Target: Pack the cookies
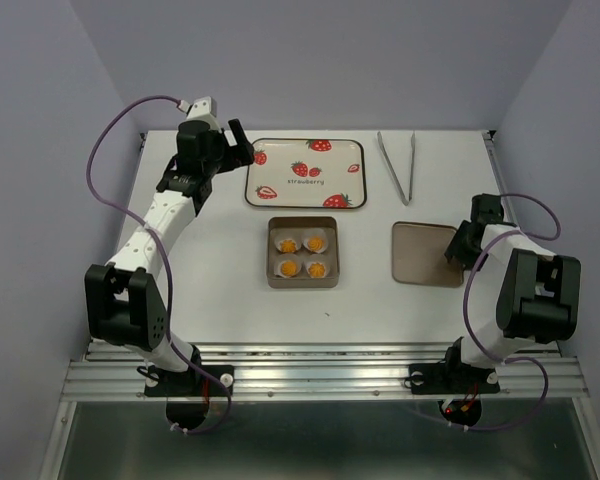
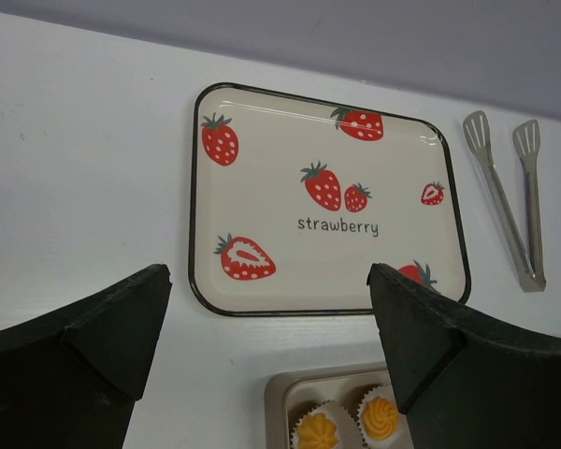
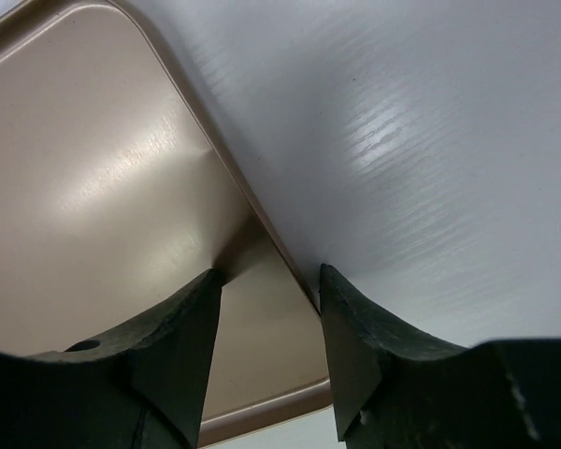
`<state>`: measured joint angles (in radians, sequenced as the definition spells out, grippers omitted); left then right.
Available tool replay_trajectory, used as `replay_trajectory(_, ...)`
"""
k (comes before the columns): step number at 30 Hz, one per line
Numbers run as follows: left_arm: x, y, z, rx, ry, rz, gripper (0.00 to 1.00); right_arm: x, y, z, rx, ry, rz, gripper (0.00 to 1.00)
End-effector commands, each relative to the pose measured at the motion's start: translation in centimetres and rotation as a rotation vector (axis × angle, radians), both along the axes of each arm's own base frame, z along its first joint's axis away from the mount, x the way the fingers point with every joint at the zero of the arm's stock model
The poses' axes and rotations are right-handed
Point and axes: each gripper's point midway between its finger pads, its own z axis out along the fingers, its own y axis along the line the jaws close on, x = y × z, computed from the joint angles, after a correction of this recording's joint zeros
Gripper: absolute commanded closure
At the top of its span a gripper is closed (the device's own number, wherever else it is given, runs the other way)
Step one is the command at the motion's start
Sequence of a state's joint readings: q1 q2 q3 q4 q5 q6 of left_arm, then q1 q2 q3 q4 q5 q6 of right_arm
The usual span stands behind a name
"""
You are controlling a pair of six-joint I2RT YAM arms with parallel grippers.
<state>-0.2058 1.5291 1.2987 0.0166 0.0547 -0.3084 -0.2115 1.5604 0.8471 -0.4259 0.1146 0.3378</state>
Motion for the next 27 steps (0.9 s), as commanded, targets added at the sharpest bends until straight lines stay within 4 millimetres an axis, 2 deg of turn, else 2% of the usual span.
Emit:
replay_trajectory(1, 0.8, -0.6, 4.4, 0.002, -0.111, -0.030, 0.01, 0.1, 0.6, -1.1, 0.044, -0.009, 0.010, 0.51)
replay_trajectory(6, 1.1, -0.9, 4.9, 0.002, -0.121, -0.044, 0.01, -0.1, 1.7, -0.6, 0.094, -0.037, 0.024, 0.62)
replay_trajectory(11, 1.4, -1.7, 5.2, 0.000, -0.128, -0.077, 0.01, -0.3, 2.7, -0.6, 0.141, -0.053, 0.046, 0.66)
replay_trajectory(13, 1.5, -1.9, 5.1, 0.002, -0.125, -0.084, 0.01, -0.4, 3.0, -0.5, 0.153, -0.055, 0.048, 0.71)
replay_trajectory(23, 1.5, -1.9, 5.4, 0.015, -0.133, -0.083, 0.01, -0.6, 3.9, -0.2, 0.195, -0.069, 0.071, 0.83)
replay_trajectory(27, 1.4, -2.4, 5.5, 0.011, -0.138, -0.117, 0.01, -0.7, 4.7, 0.3, 0.231, -0.086, 0.092, 0.89)
